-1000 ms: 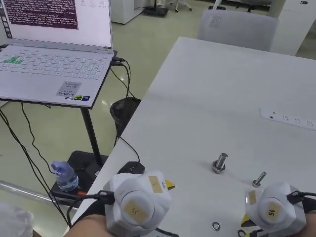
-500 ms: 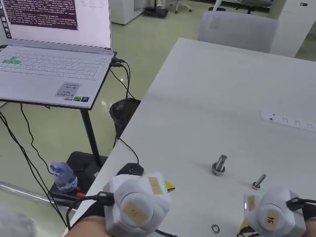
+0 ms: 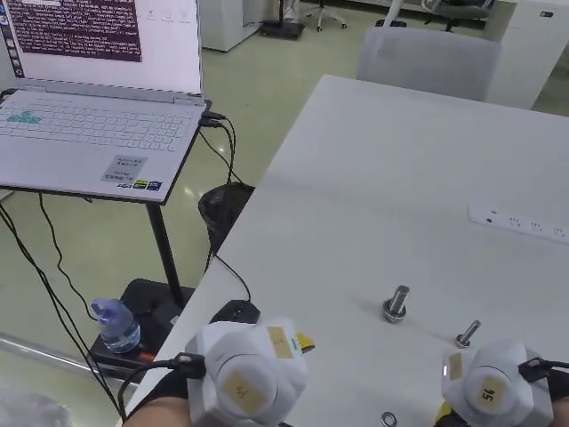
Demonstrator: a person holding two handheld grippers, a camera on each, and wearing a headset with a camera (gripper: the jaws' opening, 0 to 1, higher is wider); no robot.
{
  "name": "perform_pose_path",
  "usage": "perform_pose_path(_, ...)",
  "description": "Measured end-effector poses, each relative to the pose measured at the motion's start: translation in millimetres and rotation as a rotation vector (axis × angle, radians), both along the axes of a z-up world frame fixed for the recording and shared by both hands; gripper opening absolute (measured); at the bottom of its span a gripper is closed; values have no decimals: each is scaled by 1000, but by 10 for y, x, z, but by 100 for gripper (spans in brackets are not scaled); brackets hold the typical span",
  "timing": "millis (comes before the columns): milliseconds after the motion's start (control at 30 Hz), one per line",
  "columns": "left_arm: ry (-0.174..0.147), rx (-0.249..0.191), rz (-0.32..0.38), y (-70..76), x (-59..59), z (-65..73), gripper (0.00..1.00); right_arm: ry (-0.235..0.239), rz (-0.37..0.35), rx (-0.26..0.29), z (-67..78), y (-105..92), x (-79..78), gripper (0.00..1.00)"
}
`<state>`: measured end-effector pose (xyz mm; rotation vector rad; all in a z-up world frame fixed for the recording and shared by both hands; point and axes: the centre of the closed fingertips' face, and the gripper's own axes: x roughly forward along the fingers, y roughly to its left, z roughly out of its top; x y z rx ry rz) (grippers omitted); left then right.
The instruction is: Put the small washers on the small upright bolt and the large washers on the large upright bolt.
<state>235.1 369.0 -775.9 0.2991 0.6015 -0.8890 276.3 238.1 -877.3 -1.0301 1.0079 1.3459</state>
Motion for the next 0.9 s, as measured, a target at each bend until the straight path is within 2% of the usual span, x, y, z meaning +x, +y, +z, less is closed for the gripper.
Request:
perform_pose_path(167, 1, 0, 1, -13, 14, 10, 72, 5, -27, 1, 95, -72, 73, 13)
perform_pose_path(300, 5, 4, -2, -39, 25, -16, 73, -4, -53, 1, 174, -155, 193, 13)
perform_pose_path(500, 11, -22, -3, -91, 18, 1, 77, -18, -98, 1, 301, -290, 384, 13)
perform_pose_path(667, 12, -20, -2, -102, 14, -1, 78, -30, -135, 4, 406, -383, 566, 13)
perform_pose_path(900, 18, -16, 2, -98, -2, -24, 79, -52, -170, 20, 580, -394, 831, 13)
